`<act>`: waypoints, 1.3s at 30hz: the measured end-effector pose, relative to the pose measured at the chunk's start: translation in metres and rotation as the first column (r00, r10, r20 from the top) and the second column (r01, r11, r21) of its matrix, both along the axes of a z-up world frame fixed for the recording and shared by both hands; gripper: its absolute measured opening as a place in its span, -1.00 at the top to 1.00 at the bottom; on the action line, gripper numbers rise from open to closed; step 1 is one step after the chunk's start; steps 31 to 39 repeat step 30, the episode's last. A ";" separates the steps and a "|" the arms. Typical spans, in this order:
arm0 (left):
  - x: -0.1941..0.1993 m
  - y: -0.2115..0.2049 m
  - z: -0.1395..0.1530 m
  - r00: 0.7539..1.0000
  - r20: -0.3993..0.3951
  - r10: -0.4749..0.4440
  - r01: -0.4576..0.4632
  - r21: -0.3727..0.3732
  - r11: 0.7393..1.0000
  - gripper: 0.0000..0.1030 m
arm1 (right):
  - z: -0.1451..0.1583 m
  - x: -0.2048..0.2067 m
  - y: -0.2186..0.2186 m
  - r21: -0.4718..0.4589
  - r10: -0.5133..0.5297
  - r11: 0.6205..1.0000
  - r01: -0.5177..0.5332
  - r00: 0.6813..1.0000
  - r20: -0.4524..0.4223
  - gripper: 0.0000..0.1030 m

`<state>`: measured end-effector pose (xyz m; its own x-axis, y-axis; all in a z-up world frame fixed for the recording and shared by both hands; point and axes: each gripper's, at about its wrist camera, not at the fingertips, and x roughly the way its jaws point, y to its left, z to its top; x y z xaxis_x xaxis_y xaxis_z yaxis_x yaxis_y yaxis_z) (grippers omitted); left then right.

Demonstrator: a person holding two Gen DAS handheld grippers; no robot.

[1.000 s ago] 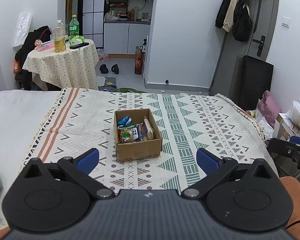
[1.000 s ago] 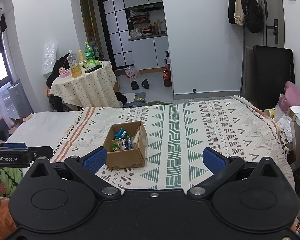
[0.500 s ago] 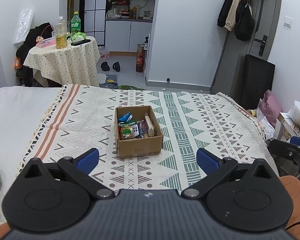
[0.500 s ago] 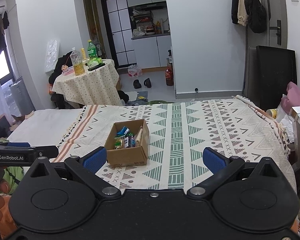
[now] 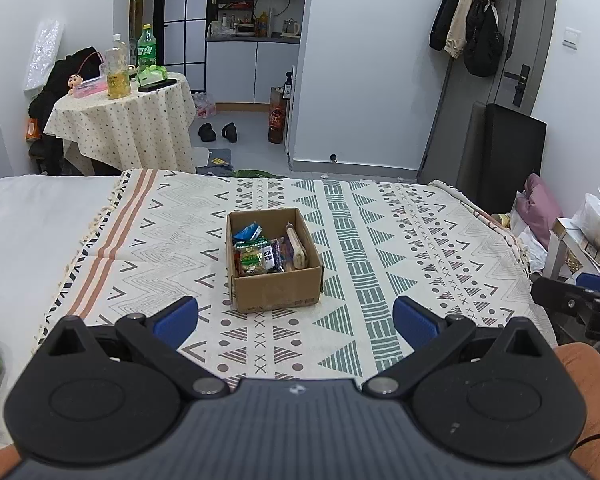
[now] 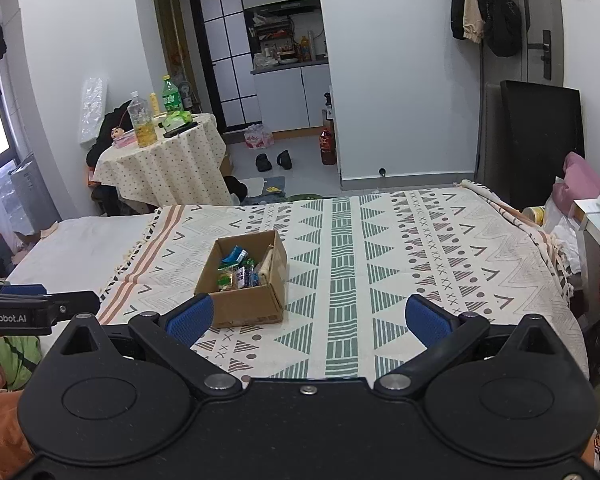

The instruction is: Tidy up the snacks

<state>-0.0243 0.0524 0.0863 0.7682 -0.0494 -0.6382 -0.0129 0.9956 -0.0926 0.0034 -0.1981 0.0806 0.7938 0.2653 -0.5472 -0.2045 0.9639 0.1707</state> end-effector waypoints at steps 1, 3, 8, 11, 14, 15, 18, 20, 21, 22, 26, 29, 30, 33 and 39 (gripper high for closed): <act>-0.001 0.000 0.000 1.000 0.000 -0.002 0.002 -0.002 1.000 -1.00 | 0.000 0.000 -0.001 0.001 -0.002 1.000 0.002 1.000 0.000 -1.00; -0.001 0.000 -0.001 1.000 -0.001 -0.001 0.001 0.005 1.000 -1.00 | -0.001 0.000 -0.003 0.000 -0.008 1.000 0.008 1.000 -0.002 -1.00; -0.004 0.002 -0.001 1.000 0.000 0.003 -0.003 0.008 1.000 -1.00 | -0.004 0.000 -0.004 -0.002 -0.016 1.000 0.016 1.000 -0.006 -1.00; -0.006 0.004 -0.001 1.000 0.003 0.010 -0.010 0.005 1.000 -1.00 | -0.005 0.000 -0.004 -0.002 -0.018 1.000 0.018 1.000 -0.009 -1.00; -0.008 0.006 -0.001 1.000 0.004 0.015 -0.015 0.004 1.000 -1.00 | -0.004 -0.001 -0.003 -0.006 -0.013 1.000 0.013 1.000 -0.007 -1.00; -0.009 0.007 -0.001 1.000 0.004 0.017 -0.017 0.003 1.000 -1.00 | -0.004 -0.001 -0.002 -0.007 -0.013 1.000 0.013 1.000 -0.007 -1.00; -0.011 0.009 -0.001 1.000 0.006 0.015 -0.015 0.002 1.000 -1.00 | -0.004 -0.003 -0.002 -0.009 -0.015 1.000 0.015 1.000 -0.005 -1.00; -0.010 0.009 -0.001 1.000 0.005 0.018 -0.018 0.001 1.000 -1.00 | -0.004 -0.003 -0.002 -0.011 -0.014 1.000 0.014 1.000 -0.005 -1.00; -0.011 0.009 -0.001 1.000 0.005 0.018 -0.018 -0.001 1.000 -1.00 | -0.004 -0.003 -0.002 -0.009 -0.014 1.000 0.014 1.000 -0.004 -1.00; -0.011 0.010 0.000 1.000 0.006 0.017 -0.017 -0.004 1.000 -1.00 | -0.004 -0.002 -0.002 -0.008 -0.014 1.000 0.014 1.000 -0.006 -1.00; -0.014 0.009 0.003 1.000 0.016 0.014 -0.014 -0.002 1.000 -1.00 | -0.004 -0.002 -0.002 -0.009 -0.014 1.000 0.014 1.000 -0.006 -1.00; -0.014 0.009 0.005 1.000 0.019 0.014 -0.014 -0.001 1.000 -1.00 | -0.005 -0.002 -0.002 -0.008 -0.012 1.000 0.012 1.000 -0.006 -1.00; -0.014 0.008 0.006 1.000 0.021 0.013 -0.013 0.001 1.000 -1.00 | -0.005 -0.002 -0.002 -0.007 -0.012 1.000 0.012 1.000 -0.005 -1.00; -0.014 0.008 0.006 1.000 0.021 0.013 -0.013 0.001 1.000 -1.00 | -0.005 -0.002 -0.002 -0.007 -0.012 1.000 0.012 1.000 -0.005 -1.00; -0.014 0.008 0.006 1.000 0.021 0.013 -0.013 0.001 1.000 -1.00 | -0.005 -0.002 -0.002 -0.007 -0.012 1.000 0.012 1.000 -0.005 -1.00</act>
